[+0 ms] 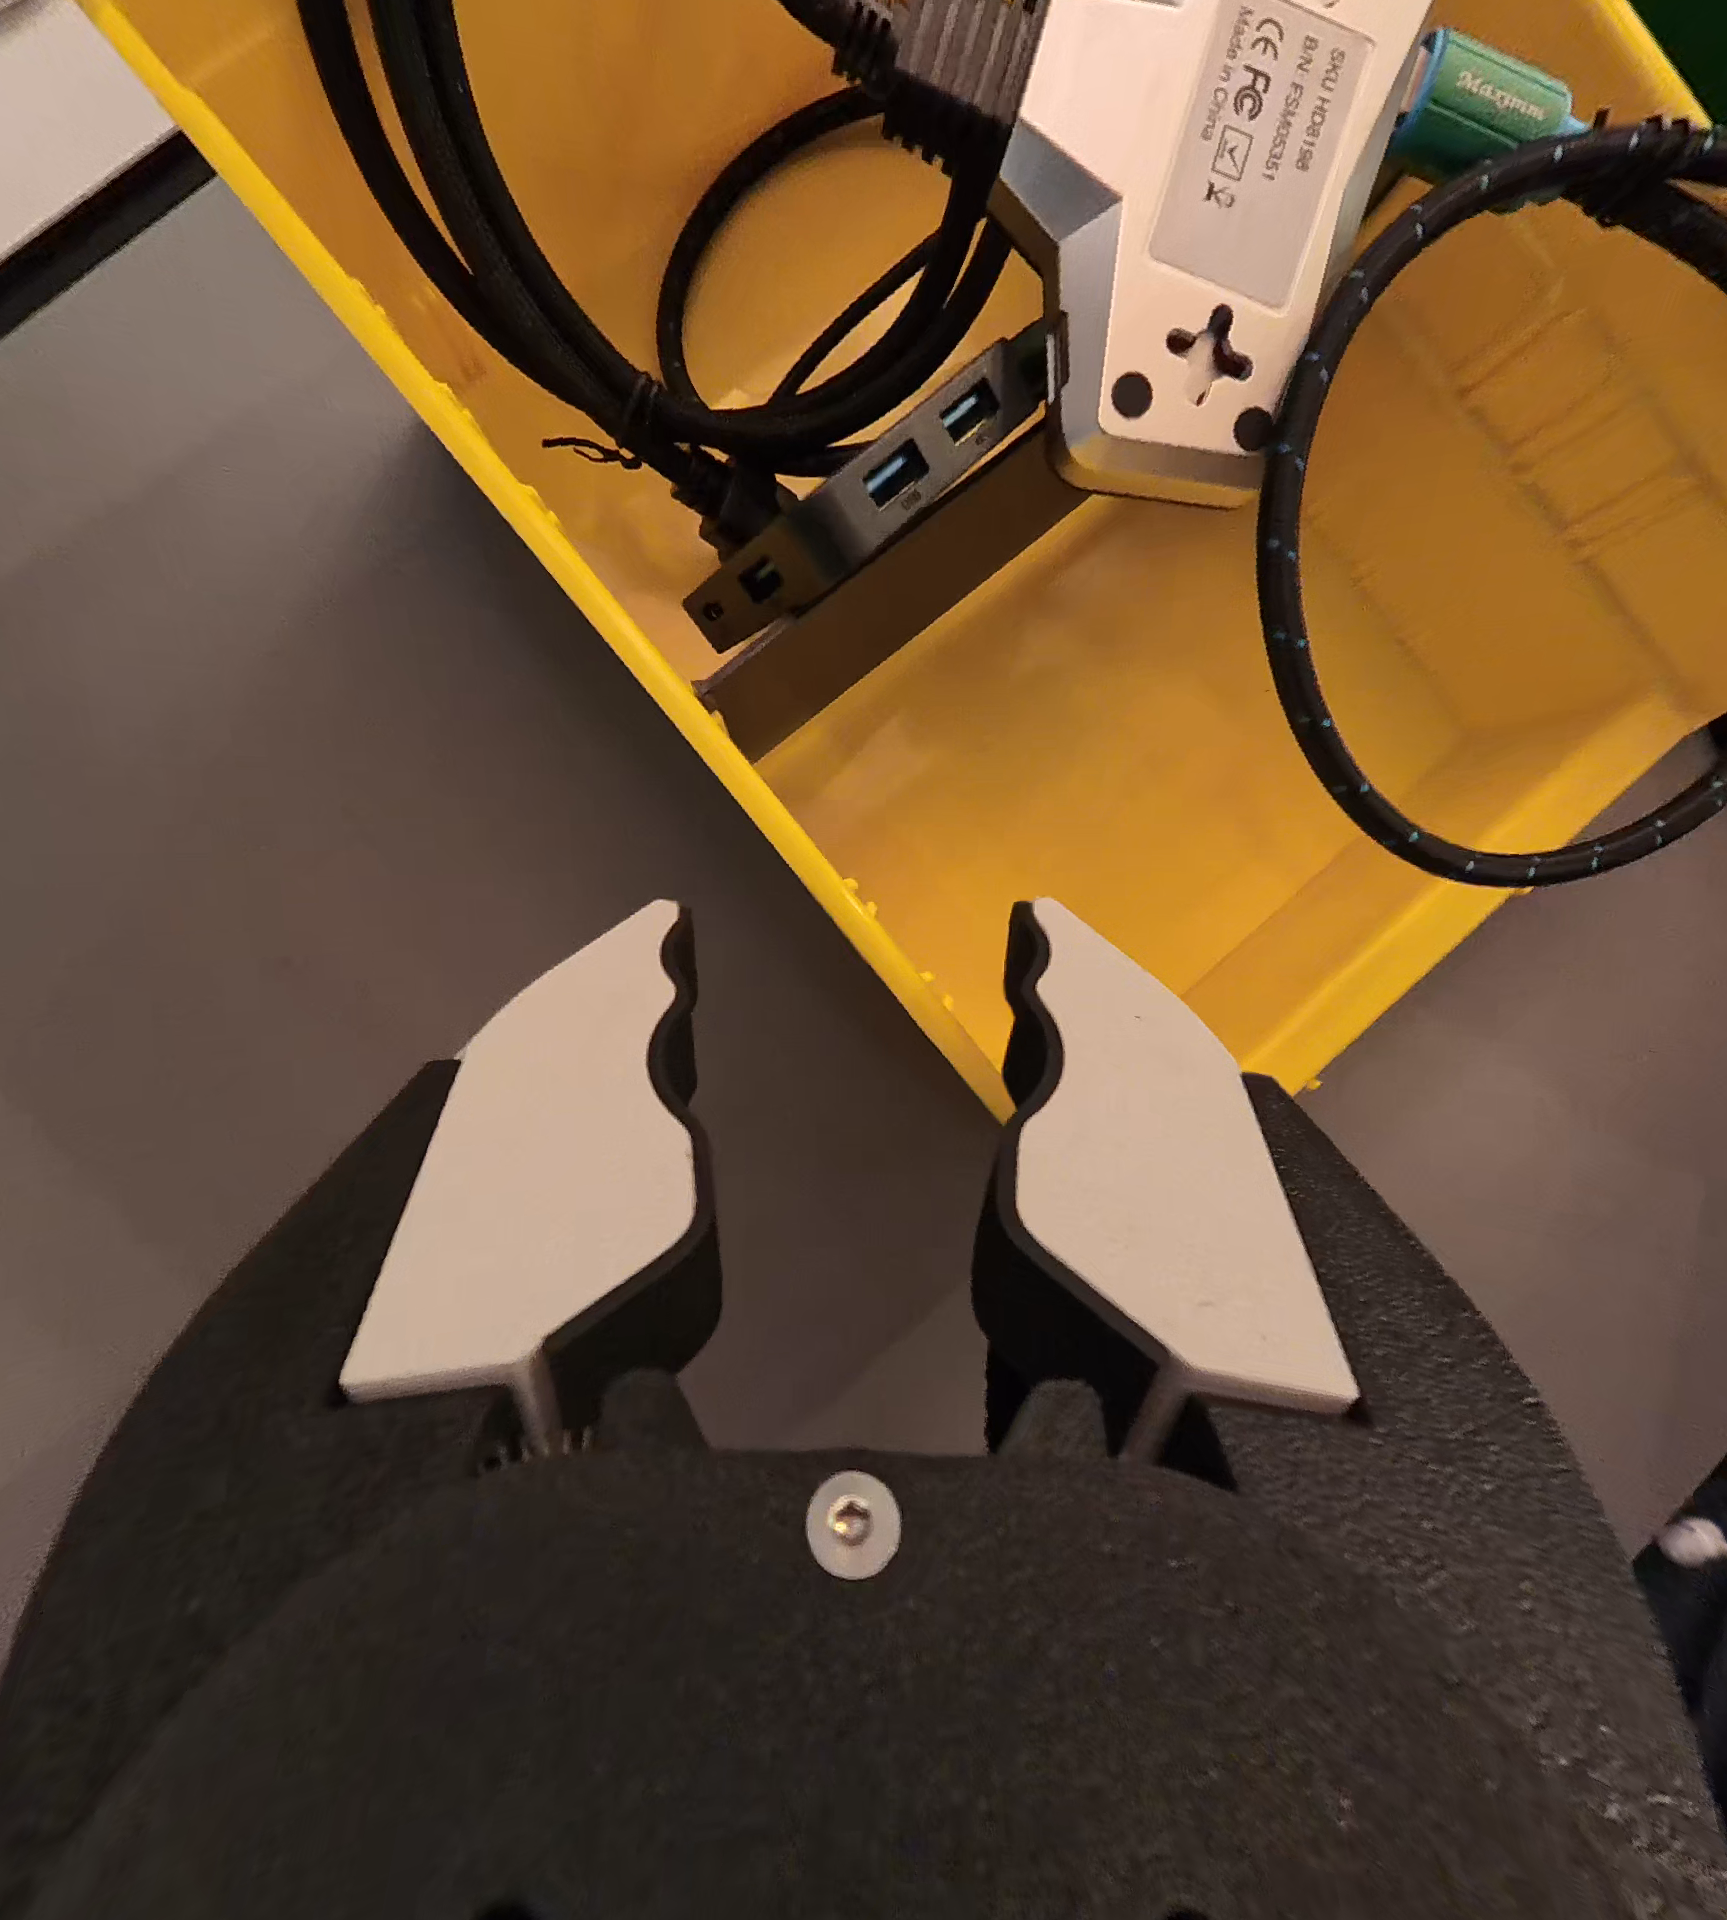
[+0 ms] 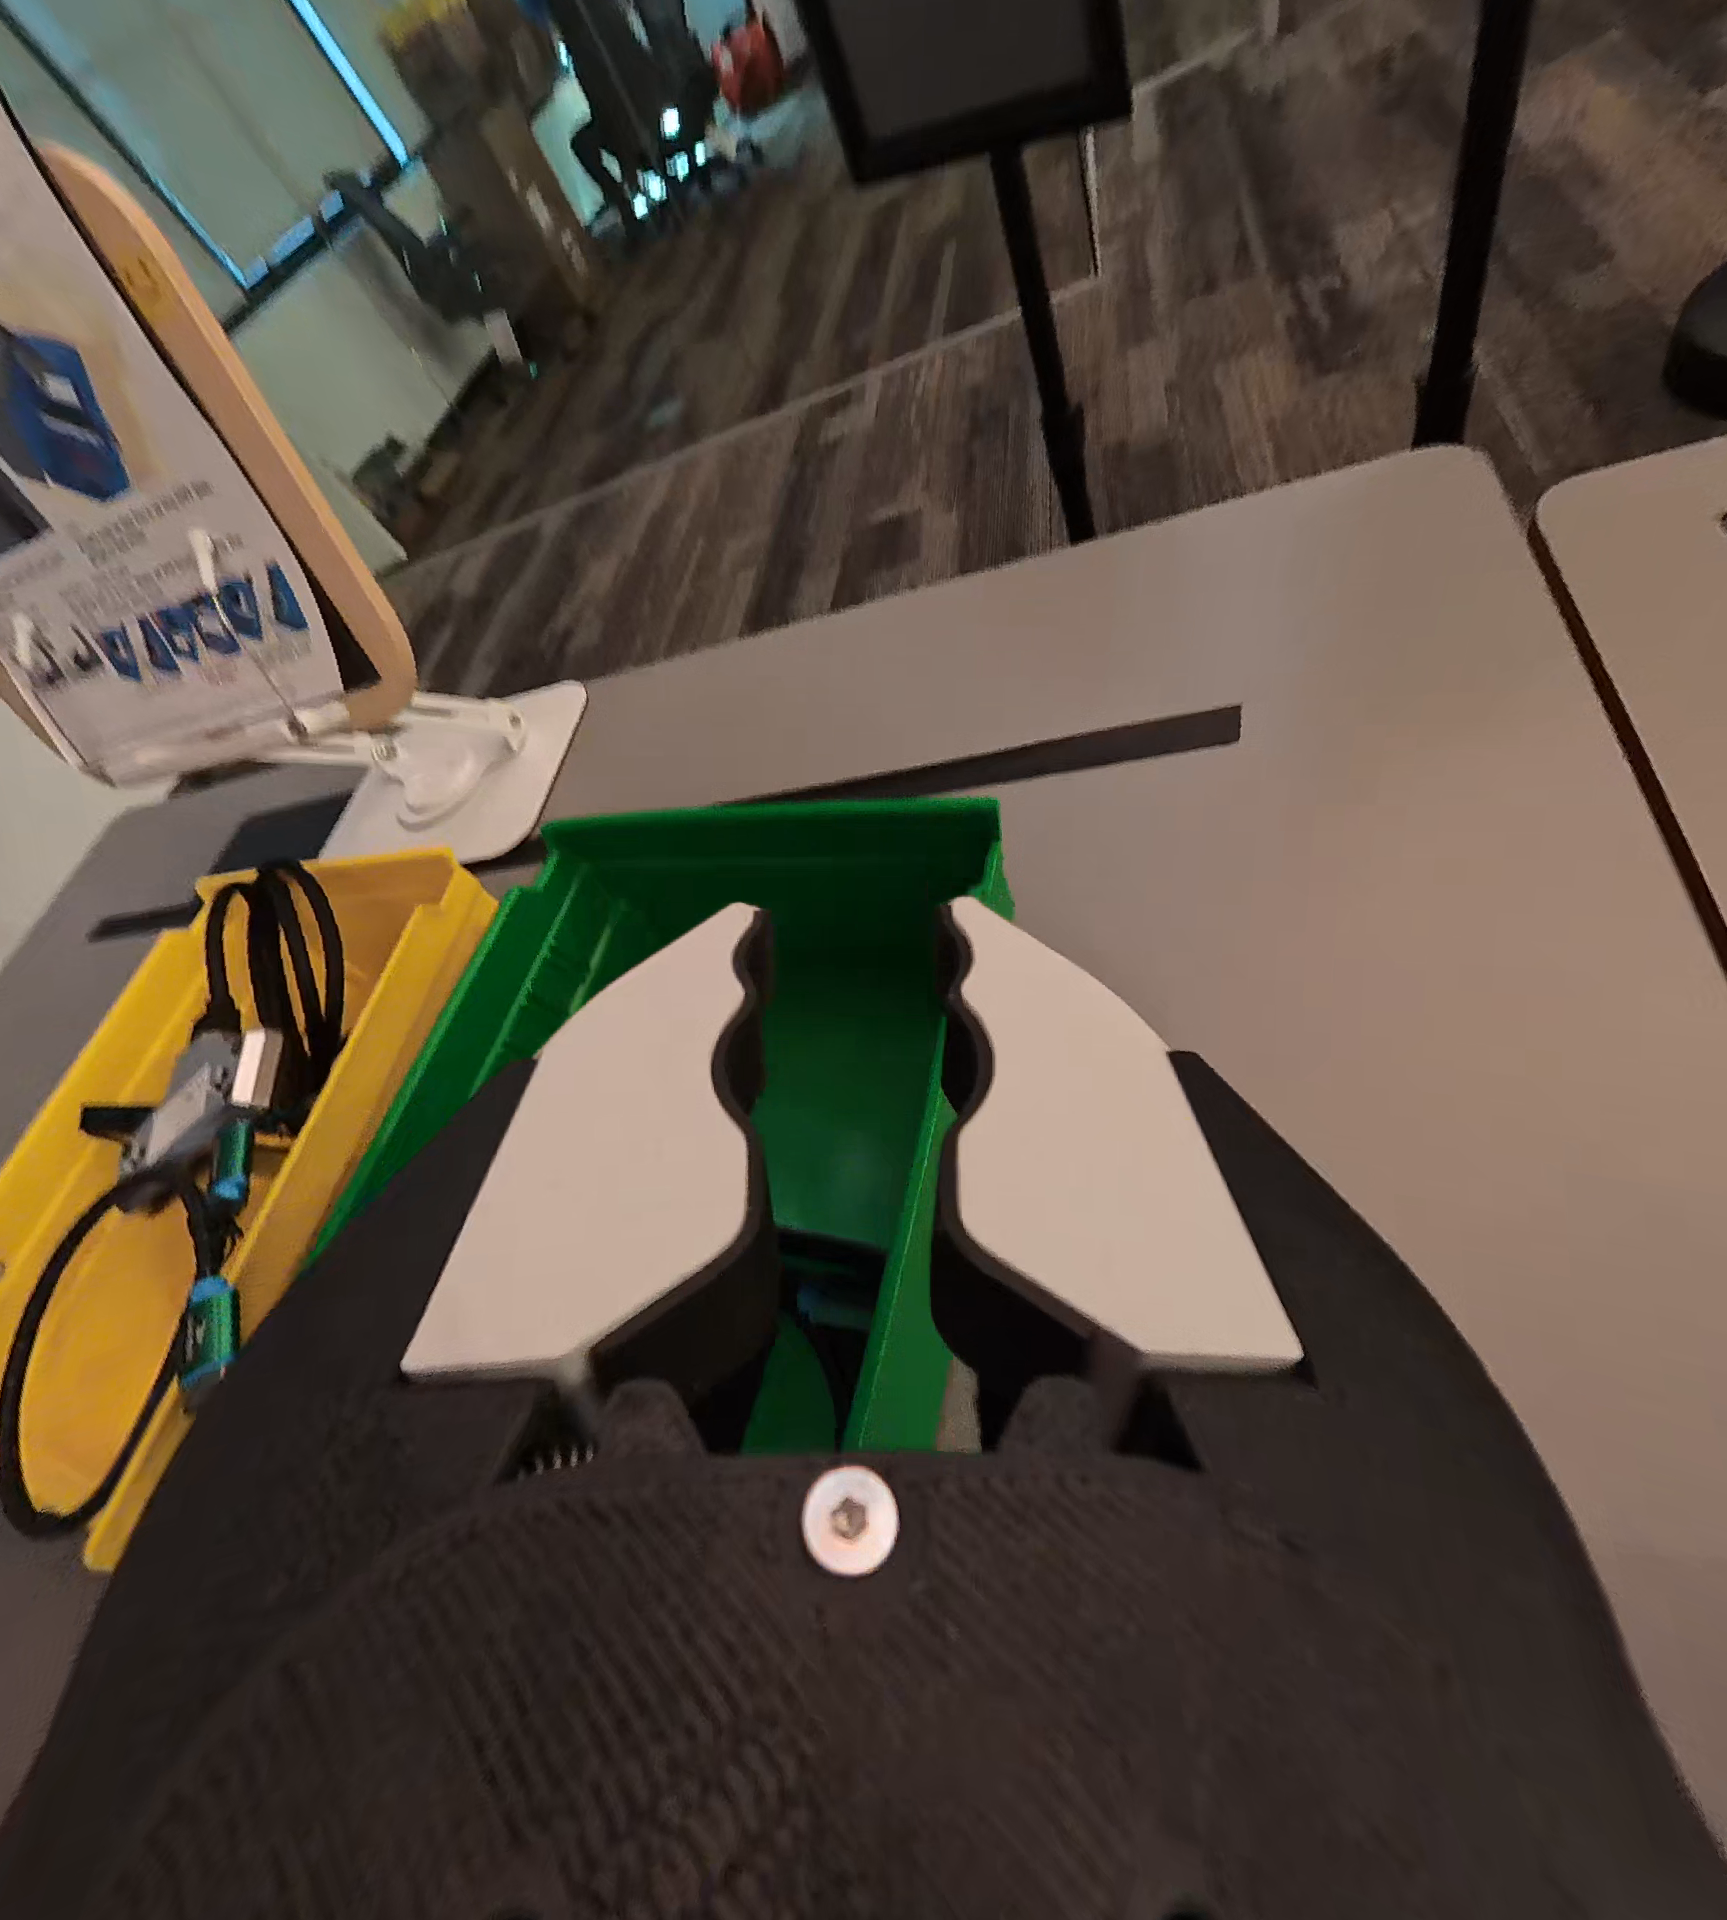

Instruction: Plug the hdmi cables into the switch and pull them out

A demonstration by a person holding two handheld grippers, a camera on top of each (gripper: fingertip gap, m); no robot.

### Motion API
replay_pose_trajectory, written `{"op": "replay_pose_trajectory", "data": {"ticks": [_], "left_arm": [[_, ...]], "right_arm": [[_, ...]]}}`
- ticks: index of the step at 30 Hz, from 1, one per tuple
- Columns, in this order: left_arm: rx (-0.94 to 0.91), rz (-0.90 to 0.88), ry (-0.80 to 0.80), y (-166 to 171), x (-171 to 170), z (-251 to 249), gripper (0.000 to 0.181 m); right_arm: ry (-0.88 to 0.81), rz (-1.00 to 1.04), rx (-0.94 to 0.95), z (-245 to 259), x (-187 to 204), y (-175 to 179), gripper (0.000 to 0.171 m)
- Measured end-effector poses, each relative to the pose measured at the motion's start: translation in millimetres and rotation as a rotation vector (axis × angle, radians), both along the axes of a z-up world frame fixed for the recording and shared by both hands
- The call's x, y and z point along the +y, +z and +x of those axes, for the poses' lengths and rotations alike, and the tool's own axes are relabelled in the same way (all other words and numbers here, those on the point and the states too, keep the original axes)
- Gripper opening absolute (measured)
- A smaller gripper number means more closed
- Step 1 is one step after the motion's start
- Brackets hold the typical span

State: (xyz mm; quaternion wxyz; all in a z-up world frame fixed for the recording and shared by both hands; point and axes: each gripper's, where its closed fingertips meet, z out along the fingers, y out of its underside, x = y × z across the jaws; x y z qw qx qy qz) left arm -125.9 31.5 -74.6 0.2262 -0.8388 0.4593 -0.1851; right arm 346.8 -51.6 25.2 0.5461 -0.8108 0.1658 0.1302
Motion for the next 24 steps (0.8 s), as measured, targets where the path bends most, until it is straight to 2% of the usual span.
{"op": "replay_pose_trajectory", "data": {"ticks": [3, 10, 16, 19, 23, 24], "left_arm": [[0.025, -0.058, 0.017, -2, 2, 3, 0.056], [0.215, -0.235, -0.007, -15, -8, 6, 0.046], [0.336, -0.328, 0.032, -25, -6, 8, 0.039], [0.346, -0.376, 0.077, -27, -2, 6, 0.029], [0.437, -0.299, 0.133, -29, 23, -15, 0.009], [0.46, -0.27, 0.119, -29, 29, -20, 0.009]], "right_arm": [[0.034, -0.092, -0.001, -5, 3, -15, 0.033], [0.094, -0.272, 0.031, -11, 2, -52, 0.036], [0.119, -0.242, 0.055, -14, 8, -49, 0.036], [0.132, -0.318, 0.082, -16, 0, -63, 0.036], [0.136, -0.348, 0.109, -16, -8, -68, 0.037], [0.133, -0.342, 0.111, -16, -9, -67, 0.036]]}}
